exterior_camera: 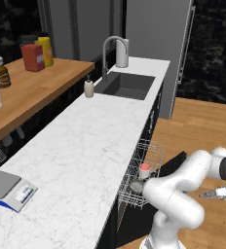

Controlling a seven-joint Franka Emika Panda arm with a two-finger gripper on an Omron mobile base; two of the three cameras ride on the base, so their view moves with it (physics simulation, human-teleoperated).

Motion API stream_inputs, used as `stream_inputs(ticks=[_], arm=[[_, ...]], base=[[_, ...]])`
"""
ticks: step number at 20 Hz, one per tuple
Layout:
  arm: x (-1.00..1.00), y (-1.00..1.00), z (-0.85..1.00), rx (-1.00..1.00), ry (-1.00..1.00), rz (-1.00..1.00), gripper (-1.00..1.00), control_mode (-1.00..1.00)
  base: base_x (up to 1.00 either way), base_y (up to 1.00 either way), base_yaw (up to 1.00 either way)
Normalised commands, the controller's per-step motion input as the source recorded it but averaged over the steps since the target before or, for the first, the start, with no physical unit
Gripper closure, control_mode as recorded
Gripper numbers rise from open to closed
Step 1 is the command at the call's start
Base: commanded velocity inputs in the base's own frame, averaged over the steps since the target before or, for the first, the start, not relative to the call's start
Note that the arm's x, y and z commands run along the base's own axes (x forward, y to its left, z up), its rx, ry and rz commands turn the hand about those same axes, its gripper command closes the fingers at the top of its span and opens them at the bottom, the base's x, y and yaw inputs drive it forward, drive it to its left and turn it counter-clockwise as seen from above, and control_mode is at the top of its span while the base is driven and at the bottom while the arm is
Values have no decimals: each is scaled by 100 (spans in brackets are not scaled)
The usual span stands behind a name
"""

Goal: Pick up the cup and bowl from the counter, place them in the dishwasher, and close the dishwasher door.

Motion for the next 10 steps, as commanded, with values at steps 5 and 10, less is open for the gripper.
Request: stream_inputs(ticks=[5,10], arm=[[63,7,-81,14,0,-2,-100,-100],[62,24,-59,11,1,-5,-100,-100]], base=[[0,0,0],[0,0,0]])
